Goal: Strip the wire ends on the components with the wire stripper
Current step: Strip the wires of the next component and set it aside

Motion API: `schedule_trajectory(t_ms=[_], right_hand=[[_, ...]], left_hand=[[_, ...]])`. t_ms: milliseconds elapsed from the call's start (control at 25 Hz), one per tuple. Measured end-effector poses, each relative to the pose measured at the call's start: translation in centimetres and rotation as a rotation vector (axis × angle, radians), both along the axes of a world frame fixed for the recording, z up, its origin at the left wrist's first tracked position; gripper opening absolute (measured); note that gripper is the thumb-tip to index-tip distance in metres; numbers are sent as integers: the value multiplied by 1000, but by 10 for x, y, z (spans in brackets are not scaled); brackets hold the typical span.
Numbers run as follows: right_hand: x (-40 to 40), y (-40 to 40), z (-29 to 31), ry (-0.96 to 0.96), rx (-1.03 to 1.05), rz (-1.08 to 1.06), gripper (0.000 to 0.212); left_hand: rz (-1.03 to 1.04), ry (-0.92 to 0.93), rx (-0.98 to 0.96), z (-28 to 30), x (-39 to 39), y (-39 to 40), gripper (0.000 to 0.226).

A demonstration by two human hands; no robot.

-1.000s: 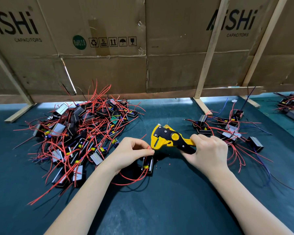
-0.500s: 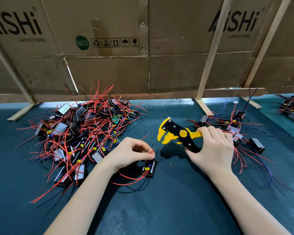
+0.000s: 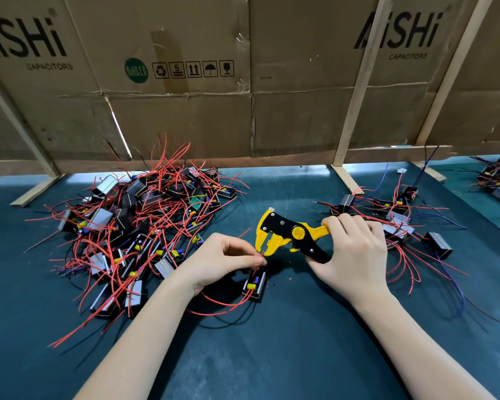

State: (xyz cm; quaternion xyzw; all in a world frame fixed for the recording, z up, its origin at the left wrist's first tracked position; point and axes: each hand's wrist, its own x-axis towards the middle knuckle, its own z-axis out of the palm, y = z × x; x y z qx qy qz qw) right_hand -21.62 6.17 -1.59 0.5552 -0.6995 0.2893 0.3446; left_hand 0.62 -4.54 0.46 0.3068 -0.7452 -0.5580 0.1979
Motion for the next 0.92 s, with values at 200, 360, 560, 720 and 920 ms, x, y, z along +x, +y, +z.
schedule_trajectory(t_ms=[200,360,560,720,920], right_hand=[[1,0,0,14,-3,-3,44],[1,-1,-1,39,-19,-9,39],[2,-1,-2,87,-51,-30,38],[2,-1,-2,101,-48,-38,36],[4,-1,-1,86,-100,-14,47]], left_hand=[[4,-14,8,0,-1,1,7],[18,-26,18,1,0,1,7],[44,-41,35,3,-1,1,7],[46,-55,46,4,0,0,8],[22,-70,45,5,0,-1,9]])
